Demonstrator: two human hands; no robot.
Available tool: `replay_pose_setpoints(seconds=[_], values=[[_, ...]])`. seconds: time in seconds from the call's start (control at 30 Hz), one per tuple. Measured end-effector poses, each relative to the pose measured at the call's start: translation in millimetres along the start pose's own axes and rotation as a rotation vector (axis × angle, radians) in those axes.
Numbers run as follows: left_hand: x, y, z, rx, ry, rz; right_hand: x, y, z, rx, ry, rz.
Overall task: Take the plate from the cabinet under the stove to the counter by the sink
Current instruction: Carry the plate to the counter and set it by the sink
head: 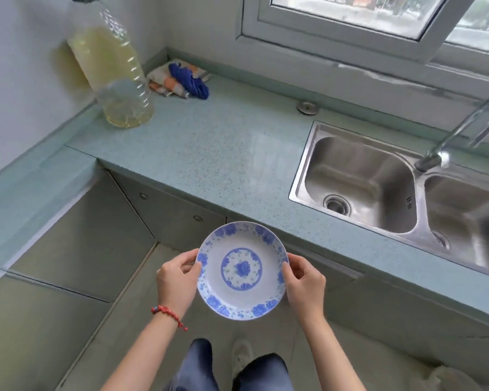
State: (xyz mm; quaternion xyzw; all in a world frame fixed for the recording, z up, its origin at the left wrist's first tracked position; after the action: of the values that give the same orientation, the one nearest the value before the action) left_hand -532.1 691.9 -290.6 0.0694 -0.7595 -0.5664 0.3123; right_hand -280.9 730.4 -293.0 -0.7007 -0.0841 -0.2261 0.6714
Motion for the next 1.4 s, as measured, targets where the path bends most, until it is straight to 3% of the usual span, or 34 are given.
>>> replay_pose_setpoints(seconds=[0.3,0.47,0.87,1.13,1.4], values=[[23,12,63,0.052,0.198,0.012,-75,-27,77,0.036,-0.194,-0.021],[36,13,128,0.046,0.221,0.018,-130,-46,119,0.038,-0.208,-0.044],[29,53,310,-0.053,0.022,0.123,-214,-82,209,-0.088,0.017,0.012],[-33,76,355,-0.112,-0.159,0.145,-190,-71,238,-0.191,0.175,-0.006],[-100,87,376,-0.090,-0.223,0.149,-168,-45,277,-0.272,0.253,-0.048]])
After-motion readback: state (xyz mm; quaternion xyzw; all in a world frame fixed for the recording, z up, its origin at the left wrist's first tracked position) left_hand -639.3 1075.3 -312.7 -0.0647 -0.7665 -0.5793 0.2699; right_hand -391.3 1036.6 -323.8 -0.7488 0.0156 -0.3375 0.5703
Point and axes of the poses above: each hand's wrist, its own z-axis towards the middle knuckle, its own x-axis out of the back of the hand, y = z × x, the point moved 5 cm from there along z, towards the middle knuckle, and after that the axes turned 2 degrees about y, right-handed, at the moved point
